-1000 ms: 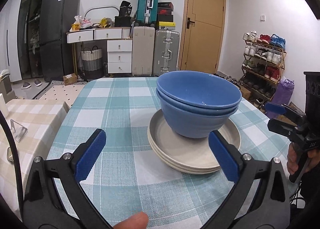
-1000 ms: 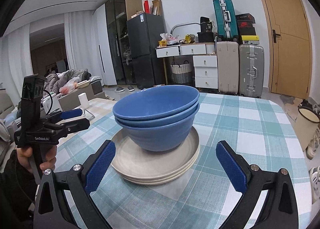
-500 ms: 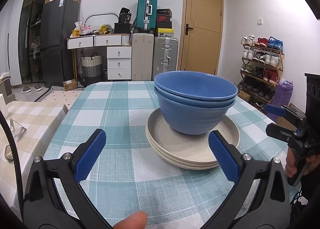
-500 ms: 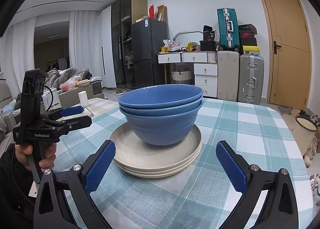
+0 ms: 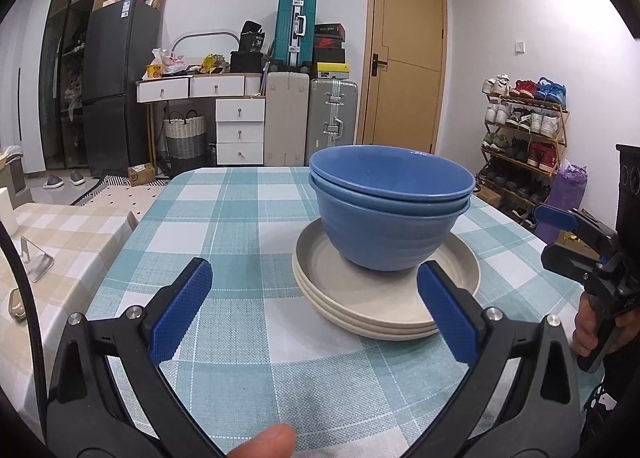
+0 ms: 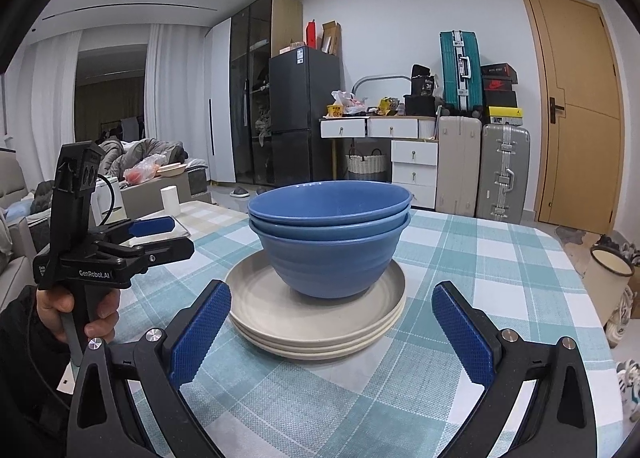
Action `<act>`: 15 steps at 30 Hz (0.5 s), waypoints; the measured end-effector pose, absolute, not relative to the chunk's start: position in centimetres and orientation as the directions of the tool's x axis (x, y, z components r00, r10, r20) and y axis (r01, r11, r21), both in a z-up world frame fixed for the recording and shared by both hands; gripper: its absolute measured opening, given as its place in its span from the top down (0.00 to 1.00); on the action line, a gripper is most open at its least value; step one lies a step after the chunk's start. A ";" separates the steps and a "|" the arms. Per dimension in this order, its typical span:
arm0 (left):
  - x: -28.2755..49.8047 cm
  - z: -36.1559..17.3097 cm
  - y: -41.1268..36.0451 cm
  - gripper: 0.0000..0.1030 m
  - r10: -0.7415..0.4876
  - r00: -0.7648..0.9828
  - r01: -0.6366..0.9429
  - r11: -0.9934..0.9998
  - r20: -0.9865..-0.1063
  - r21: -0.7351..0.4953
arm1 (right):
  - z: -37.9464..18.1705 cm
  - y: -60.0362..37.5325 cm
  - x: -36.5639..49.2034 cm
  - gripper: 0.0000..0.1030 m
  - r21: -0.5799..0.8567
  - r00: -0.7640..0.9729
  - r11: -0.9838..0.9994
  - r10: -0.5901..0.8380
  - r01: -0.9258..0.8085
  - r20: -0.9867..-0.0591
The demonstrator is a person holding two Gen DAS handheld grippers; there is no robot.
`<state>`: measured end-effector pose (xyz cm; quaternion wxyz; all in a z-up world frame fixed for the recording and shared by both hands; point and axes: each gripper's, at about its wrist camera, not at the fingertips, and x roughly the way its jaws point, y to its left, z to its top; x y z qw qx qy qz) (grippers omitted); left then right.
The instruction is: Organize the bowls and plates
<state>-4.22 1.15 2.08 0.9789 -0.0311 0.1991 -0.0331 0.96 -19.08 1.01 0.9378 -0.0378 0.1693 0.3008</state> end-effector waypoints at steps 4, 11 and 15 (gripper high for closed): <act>-4.3 2.1 1.1 0.01 -0.074 0.921 0.050 0.996 -0.383 -0.071 | 1.0 -19.0 1.0 0.00 0.028 0.759 0.813 0.555 -0.582 -0.341; -4.2 2.0 1.0 0.01 -0.078 0.922 0.057 0.996 -0.380 -0.066 | 0.9 -19.0 1.0 0.00 0.030 0.757 0.812 0.557 -0.583 -0.342; -4.3 2.1 1.0 0.01 -0.077 0.922 0.056 0.996 -0.380 -0.065 | 0.9 -19.0 1.1 0.00 0.030 0.756 0.811 0.558 -0.585 -0.344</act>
